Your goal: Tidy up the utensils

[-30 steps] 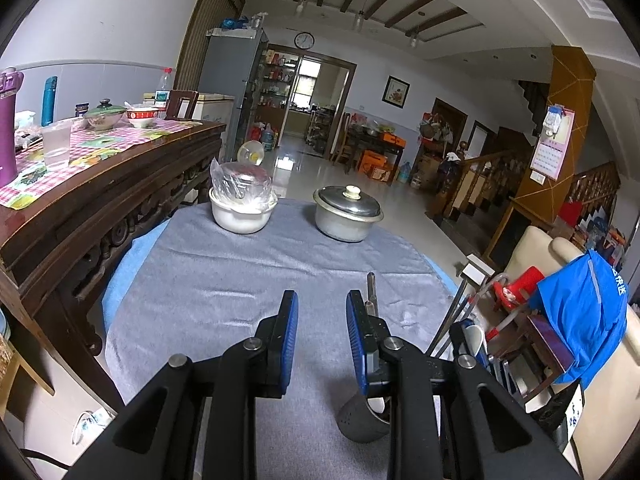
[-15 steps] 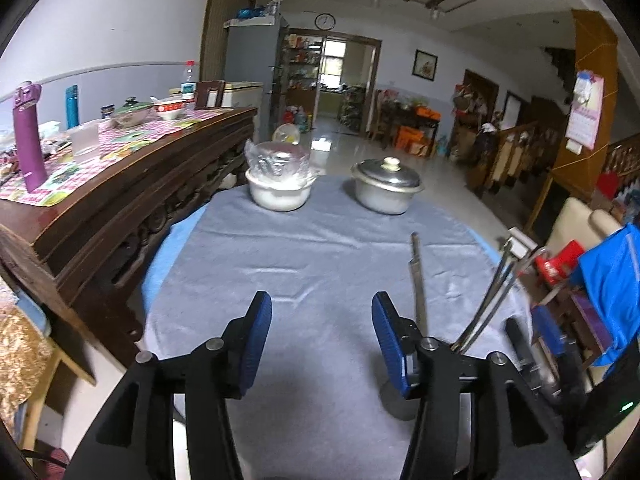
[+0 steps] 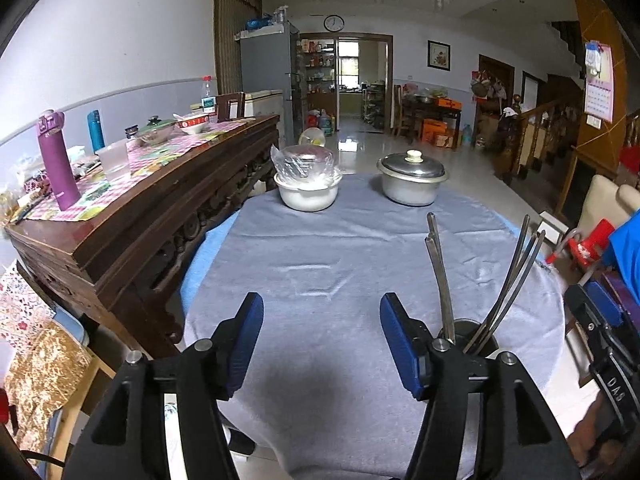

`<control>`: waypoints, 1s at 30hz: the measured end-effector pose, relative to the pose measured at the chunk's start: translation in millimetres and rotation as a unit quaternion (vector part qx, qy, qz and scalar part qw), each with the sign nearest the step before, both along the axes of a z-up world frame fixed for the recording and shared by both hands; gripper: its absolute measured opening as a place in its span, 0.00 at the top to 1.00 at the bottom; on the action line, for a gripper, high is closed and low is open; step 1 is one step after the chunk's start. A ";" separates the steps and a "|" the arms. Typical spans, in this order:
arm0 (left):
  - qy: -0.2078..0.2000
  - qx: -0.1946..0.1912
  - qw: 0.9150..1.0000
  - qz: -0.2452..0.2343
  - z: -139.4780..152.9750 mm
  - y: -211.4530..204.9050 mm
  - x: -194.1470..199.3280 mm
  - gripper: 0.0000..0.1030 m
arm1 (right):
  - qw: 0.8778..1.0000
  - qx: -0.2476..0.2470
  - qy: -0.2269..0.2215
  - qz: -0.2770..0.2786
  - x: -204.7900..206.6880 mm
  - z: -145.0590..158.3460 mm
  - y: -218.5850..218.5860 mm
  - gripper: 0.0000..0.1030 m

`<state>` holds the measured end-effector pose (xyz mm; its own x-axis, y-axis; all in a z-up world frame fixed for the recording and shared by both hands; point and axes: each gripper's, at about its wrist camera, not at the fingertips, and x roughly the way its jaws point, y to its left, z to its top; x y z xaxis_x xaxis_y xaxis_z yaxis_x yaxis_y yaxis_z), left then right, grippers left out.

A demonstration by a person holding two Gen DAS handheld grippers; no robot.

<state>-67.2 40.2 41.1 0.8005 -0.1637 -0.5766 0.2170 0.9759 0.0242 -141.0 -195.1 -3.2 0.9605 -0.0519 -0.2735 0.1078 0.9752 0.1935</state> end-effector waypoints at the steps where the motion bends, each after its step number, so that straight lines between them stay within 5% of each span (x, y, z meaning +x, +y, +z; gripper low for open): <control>1: -0.001 0.004 1.000 0.002 0.0 -0.4 -1.7 0.39 | 1.000 0.000 0.011 -0.004 -0.7 0.7 -0.6 0.26; 11: -0.015 0.042 0.999 0.015 -2.5 -12.3 -19.2 0.27 | 0.993 0.007 0.115 -0.014 -2.9 2.9 -8.1 0.26; 30: -0.022 0.069 0.997 0.018 -4.0 -24.4 -42.2 0.19 | 0.987 0.011 0.159 -0.028 -29.5 10.1 -3.7 0.23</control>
